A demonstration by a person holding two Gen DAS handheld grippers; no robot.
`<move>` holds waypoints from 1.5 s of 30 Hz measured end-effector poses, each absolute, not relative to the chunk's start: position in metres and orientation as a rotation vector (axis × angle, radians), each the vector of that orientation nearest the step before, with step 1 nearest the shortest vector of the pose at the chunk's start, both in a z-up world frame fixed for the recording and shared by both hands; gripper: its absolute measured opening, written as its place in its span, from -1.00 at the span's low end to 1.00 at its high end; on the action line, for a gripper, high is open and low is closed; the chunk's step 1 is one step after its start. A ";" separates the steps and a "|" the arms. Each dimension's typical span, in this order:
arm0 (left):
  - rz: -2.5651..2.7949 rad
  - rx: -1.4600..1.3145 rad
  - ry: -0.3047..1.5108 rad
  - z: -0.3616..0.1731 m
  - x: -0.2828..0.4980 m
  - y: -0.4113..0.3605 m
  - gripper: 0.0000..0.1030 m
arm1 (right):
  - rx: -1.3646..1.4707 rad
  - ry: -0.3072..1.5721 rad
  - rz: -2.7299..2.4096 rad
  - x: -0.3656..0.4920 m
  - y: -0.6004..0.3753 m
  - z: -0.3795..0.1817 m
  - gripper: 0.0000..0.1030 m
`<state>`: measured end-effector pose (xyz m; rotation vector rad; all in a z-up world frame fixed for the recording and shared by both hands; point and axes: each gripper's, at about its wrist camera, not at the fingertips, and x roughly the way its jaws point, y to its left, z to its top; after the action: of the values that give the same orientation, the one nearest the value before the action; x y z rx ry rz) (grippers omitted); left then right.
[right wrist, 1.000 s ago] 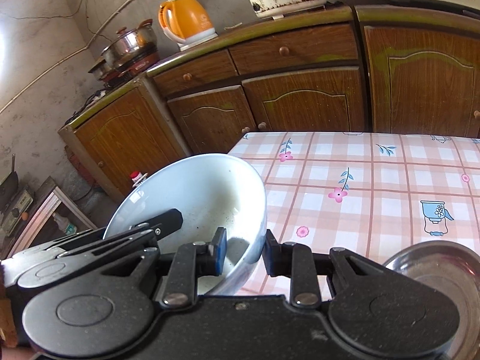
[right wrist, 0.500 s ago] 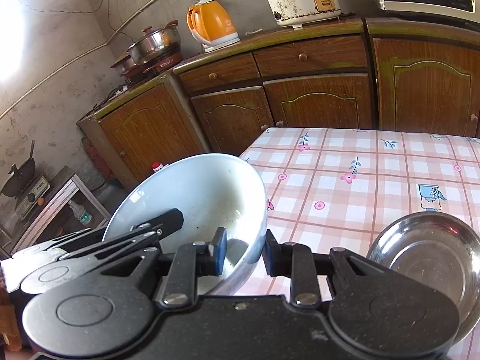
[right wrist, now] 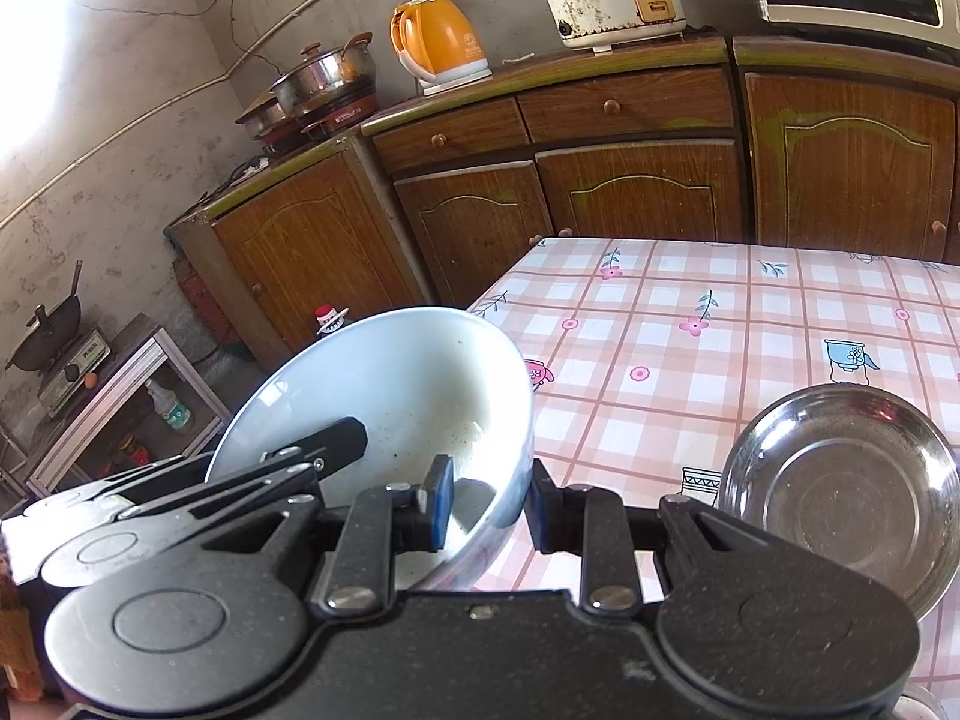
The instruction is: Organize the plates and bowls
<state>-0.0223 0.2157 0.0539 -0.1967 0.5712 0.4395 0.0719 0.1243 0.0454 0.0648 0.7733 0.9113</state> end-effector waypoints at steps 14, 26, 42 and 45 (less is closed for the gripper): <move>0.436 -0.200 0.556 0.052 -0.033 0.205 -0.51 | 0.050 0.754 0.911 0.061 0.113 0.046 -0.37; 0.428 -0.193 0.553 0.052 -0.037 0.198 -0.51 | 0.052 0.749 0.908 0.057 0.104 0.048 -0.37; 0.416 -0.179 0.553 0.050 -0.043 0.185 -0.51 | 0.061 0.743 0.903 0.052 0.089 0.047 -0.37; 0.413 -0.179 0.555 0.049 -0.043 0.183 -0.51 | 0.061 0.744 0.902 0.052 0.087 0.046 -0.37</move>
<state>-0.0429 0.1829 0.0492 -0.1792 0.5551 0.4133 0.0518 0.0867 0.0457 0.0607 0.7441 0.9020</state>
